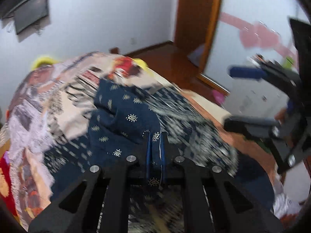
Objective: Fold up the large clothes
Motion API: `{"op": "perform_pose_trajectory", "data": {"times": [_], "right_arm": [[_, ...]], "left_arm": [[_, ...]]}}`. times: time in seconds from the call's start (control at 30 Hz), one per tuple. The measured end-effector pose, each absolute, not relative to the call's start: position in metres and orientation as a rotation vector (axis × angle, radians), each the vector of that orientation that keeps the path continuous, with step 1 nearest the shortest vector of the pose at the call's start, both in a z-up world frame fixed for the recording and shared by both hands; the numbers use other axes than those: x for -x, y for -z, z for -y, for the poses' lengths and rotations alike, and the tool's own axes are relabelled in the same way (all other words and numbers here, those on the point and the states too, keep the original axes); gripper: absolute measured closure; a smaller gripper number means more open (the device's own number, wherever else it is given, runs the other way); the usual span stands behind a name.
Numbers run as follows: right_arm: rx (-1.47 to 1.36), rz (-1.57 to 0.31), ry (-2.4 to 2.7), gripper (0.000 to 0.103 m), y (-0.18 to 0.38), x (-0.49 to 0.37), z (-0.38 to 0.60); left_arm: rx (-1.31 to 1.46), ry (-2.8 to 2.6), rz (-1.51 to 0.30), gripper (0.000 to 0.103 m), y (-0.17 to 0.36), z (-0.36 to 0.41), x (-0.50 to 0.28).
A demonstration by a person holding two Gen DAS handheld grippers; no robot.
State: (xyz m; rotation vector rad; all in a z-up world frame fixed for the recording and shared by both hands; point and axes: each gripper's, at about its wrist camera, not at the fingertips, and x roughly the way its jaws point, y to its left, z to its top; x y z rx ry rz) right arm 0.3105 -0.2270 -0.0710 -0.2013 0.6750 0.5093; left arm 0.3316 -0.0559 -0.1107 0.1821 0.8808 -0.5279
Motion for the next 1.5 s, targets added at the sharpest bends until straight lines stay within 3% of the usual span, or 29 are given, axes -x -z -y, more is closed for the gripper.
{"op": "perform_pose_trajectory", "data": {"times": [0.33,0.4,0.57,0.67,0.8,1.03,1.13,1.2,1.27,1.37,1.5], "right_arm": [[0.169,-0.831,-0.543,0.013,0.114,-0.278,0.221],[0.132,-0.856,-0.549,0.013,0.12,-0.281,0.219],[0.033,-0.927,-0.552,0.013,0.134,-0.303,0.209],[-0.014,-0.954,-0.559,0.013,0.14,-0.317,0.204],[-0.028,-0.966,-0.56,0.014,0.147,-0.332,0.196],[-0.086,-1.074,-0.53,0.047,0.178,-0.361,0.193],[-0.123,-1.082,-0.534,0.062,0.186,-0.366,0.196],[-0.129,-1.078,-0.534,0.07,0.187,-0.367,0.197],[-0.132,-1.076,-0.542,0.079,0.188,-0.369,0.198],[-0.128,-1.058,-0.547,0.088,0.186,-0.367,0.201],[-0.114,-1.003,-0.535,0.096,0.176,-0.362,0.207]], "left_arm": [[-0.21,0.571,-0.999,0.094,0.16,0.054,-0.26],[-0.188,0.561,-0.995,0.089,0.157,0.045,-0.256],[-0.06,0.481,-0.943,0.039,0.141,-0.004,-0.254],[-0.046,0.397,-0.904,0.039,0.137,-0.033,-0.254],[0.083,0.262,-0.981,0.039,0.162,-0.076,-0.284],[0.385,0.252,-1.164,0.039,0.225,-0.102,-0.319],[0.445,0.316,-1.204,0.041,0.24,-0.09,-0.322],[0.434,0.342,-1.219,0.053,0.244,-0.08,-0.326],[0.416,0.344,-1.247,0.077,0.25,-0.071,-0.331],[0.35,0.307,-1.229,0.096,0.247,-0.063,-0.335],[0.268,0.282,-1.122,0.097,0.216,-0.062,-0.329]]}}
